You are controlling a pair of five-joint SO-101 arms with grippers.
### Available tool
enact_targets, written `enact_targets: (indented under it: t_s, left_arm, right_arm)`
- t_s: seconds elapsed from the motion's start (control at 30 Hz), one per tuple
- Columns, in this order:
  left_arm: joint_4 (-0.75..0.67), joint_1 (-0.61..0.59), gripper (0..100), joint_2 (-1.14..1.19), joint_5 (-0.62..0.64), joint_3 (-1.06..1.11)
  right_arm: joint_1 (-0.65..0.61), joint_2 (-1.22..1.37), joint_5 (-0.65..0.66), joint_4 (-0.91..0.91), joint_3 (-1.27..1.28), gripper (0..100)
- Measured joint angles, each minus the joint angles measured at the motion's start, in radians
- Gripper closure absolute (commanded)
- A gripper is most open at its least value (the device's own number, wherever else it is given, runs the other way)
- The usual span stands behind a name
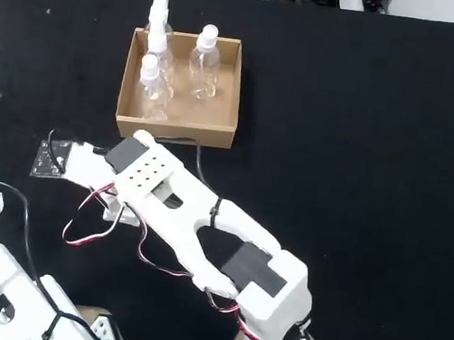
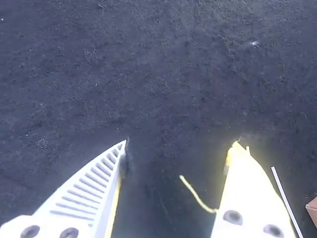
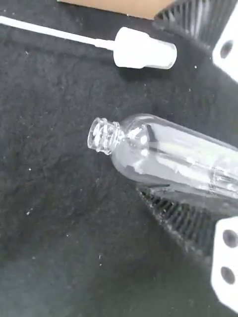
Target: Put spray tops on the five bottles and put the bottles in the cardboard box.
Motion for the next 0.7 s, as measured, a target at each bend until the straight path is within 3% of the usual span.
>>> enact_targets:
  t_s: [0.47,0.7]
  left_arm:
    - [0.000,0.000,70,0.000,0.000,0.000]
    - [0.000,0.000,70,0.000,0.000,0.000]
  right_arm:
    - [-0.002,0.000,-0.193,0.028,0.000,63.5]
    - [-0.002,0.014,-0.213,0.035,0.000,63.5]
